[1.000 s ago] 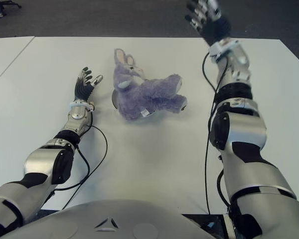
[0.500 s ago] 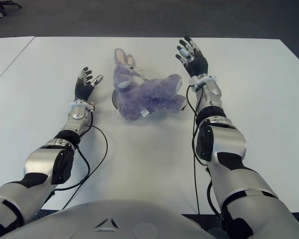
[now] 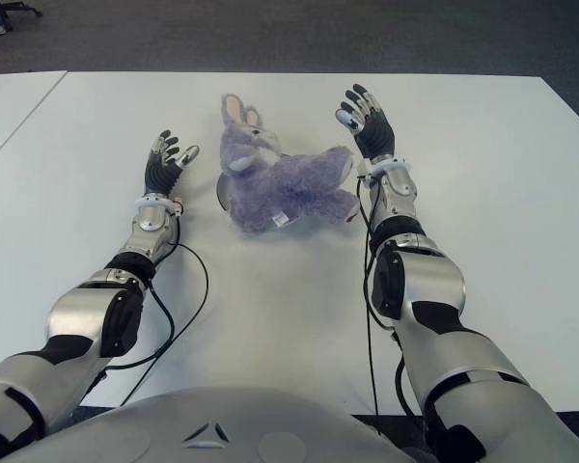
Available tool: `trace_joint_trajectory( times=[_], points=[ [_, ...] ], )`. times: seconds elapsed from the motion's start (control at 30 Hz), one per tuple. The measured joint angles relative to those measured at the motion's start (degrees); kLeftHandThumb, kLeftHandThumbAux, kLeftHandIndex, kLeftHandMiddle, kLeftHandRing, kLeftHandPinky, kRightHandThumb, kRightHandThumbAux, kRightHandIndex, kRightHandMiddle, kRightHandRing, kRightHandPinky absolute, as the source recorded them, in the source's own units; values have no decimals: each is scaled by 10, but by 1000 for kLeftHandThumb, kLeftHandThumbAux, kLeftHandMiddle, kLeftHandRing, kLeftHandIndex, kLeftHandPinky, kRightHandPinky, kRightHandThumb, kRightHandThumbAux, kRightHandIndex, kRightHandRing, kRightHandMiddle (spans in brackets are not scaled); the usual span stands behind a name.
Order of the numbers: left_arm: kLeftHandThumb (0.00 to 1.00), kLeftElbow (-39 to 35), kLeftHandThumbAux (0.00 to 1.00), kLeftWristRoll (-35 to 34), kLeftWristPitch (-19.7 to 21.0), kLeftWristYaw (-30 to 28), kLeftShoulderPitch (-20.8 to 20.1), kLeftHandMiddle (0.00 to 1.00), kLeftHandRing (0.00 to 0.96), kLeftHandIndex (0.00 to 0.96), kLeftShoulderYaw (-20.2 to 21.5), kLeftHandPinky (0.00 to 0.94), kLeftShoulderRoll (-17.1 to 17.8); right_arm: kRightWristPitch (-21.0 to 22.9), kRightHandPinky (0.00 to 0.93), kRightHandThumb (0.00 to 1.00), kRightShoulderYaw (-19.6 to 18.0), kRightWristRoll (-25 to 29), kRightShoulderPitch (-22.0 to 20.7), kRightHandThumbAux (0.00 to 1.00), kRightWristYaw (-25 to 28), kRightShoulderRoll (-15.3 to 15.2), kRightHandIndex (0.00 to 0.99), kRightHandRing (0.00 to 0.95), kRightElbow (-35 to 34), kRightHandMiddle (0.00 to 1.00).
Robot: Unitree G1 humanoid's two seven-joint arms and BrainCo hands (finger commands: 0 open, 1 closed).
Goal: Put the doll into the plate.
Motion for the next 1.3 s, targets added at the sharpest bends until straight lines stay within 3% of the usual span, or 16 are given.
trace_joint_trajectory(
  times=[0.53, 1.3],
  points=[
    [0, 0, 548, -4, 0, 0, 0, 139, 136, 63, 0, 122, 0, -37, 120, 0, -3, -23, 73, 738, -52, 20, 124, 117, 8, 135],
    [0, 0, 535, -4, 0, -1, 2, 144, 142, 67, 1, 129, 0, -98, 160, 0, -35, -23, 101, 740, -73, 36, 187, 162, -9, 183]
  ],
)
